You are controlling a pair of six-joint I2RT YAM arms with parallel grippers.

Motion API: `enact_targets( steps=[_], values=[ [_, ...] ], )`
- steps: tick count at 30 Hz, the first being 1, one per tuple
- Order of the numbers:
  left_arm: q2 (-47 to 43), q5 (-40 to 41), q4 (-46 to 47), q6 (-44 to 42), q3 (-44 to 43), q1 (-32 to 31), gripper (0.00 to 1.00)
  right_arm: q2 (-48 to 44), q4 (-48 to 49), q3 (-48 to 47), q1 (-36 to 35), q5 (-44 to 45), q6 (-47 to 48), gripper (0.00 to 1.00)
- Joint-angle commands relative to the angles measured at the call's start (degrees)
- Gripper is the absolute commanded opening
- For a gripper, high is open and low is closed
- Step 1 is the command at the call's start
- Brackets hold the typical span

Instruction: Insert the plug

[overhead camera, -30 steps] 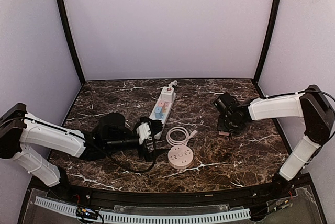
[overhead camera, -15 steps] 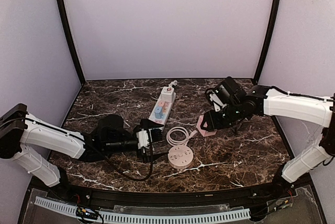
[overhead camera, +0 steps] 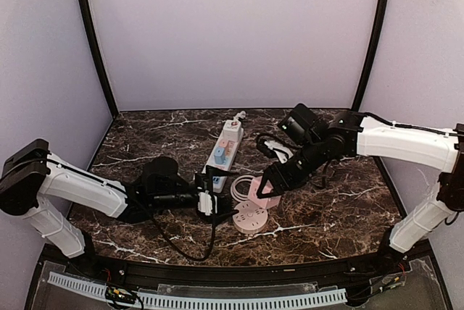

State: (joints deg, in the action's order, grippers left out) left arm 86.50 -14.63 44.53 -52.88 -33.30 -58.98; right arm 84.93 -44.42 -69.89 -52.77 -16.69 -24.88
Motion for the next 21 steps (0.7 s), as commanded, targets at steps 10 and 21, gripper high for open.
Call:
enact_targets(
  steps=[10, 21],
  values=[
    [6.09, -0.56, -4.25, -6.72, -9.18, -3.15, 0.88, 2.85, -1.28, -5.48, -3.53, -4.28, -2.1, 0.15],
    [7.74, 0.45, -7.02, -8.01, -11.56, -4.79, 0.4, 2.9, -1.5, -5.98, -4.69, -4.14, -2.32, 0.17]
  ],
)
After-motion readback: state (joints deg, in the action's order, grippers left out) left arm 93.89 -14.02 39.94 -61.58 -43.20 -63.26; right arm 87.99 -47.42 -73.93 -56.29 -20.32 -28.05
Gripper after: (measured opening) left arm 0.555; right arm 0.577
